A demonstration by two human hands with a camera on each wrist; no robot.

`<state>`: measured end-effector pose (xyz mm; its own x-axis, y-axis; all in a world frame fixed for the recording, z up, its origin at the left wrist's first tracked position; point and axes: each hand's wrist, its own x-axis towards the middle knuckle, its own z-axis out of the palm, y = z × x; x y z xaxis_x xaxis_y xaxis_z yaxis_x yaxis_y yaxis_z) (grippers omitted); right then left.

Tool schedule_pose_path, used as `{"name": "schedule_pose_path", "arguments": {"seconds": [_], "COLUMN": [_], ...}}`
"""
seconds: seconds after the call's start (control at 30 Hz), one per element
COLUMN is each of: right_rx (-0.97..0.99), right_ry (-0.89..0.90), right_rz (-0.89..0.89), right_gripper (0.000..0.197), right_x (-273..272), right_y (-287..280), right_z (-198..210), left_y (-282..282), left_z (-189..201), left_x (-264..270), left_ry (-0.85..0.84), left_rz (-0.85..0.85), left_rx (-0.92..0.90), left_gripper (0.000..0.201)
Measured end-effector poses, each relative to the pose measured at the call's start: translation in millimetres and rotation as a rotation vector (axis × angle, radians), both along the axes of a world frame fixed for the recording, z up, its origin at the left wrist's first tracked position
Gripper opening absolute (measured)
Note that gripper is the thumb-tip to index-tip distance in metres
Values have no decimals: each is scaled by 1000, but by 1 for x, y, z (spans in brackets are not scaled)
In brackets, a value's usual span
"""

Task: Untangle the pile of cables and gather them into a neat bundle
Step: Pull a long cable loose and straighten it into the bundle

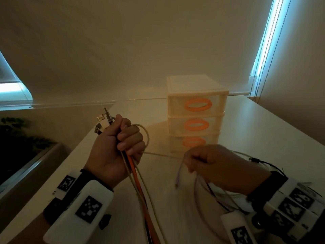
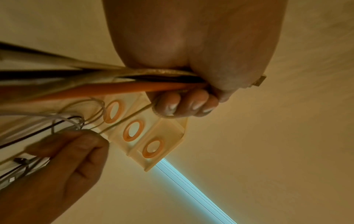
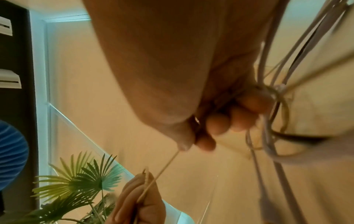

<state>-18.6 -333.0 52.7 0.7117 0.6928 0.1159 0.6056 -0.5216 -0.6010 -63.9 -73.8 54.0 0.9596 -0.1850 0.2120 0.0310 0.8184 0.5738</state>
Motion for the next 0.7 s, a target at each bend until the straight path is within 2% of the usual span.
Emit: {"name": "schedule_pose_path", "arguments": {"seconds": [0.13,0.23,0.3,0.33,0.37,0.43,0.5,0.57,0.6,0.63,0.67,0.7], "right_rx": [62,118,261,355,448,557,471,263,178,111,65,31], "right_ry": [-334,-432,-461,-467,-469,-405,-327,-221,-157,-159,-205,-265], "right_rz": [-245,-290,-280,-265,-238,-132,44,156,152,109,38,-37], "right_gripper": [37,35,31,29,27,21,16,12,13,14,19,25], "right_x": [10,8,2,-2,-6,-14,-20,-20,-18,-15,-12,-9], "right_y": [-3,0,7,10,14,17,18,18,18,16,15,13], "right_z": [-5,-4,-4,-3,-2,-1,-2,-8,-9,-11,-11,-12], "left_y": [2,-12,-26,-32,-37,-39,-40,-41,-44,-44,-44,-43], "left_z": [6,4,-2,-4,-4,-8,-2,6,3,2,2,3], "left_x": [-4,-12,-16,-18,-19,-16,-11,-6,-3,-5,-7,-7], "left_ry": [-69,-56,-35,-16,-3,-3,-12,83,149,193,191,175], "left_rz": [-240,-338,-351,-361,-357,-298,-264,-152,-51,105,212,249], "left_rx": [83,409,635,669,647,492,211,52,27,82,117,118], "left_gripper": [37,36,37,37,36,34,36,47,48,49,48,47]}}
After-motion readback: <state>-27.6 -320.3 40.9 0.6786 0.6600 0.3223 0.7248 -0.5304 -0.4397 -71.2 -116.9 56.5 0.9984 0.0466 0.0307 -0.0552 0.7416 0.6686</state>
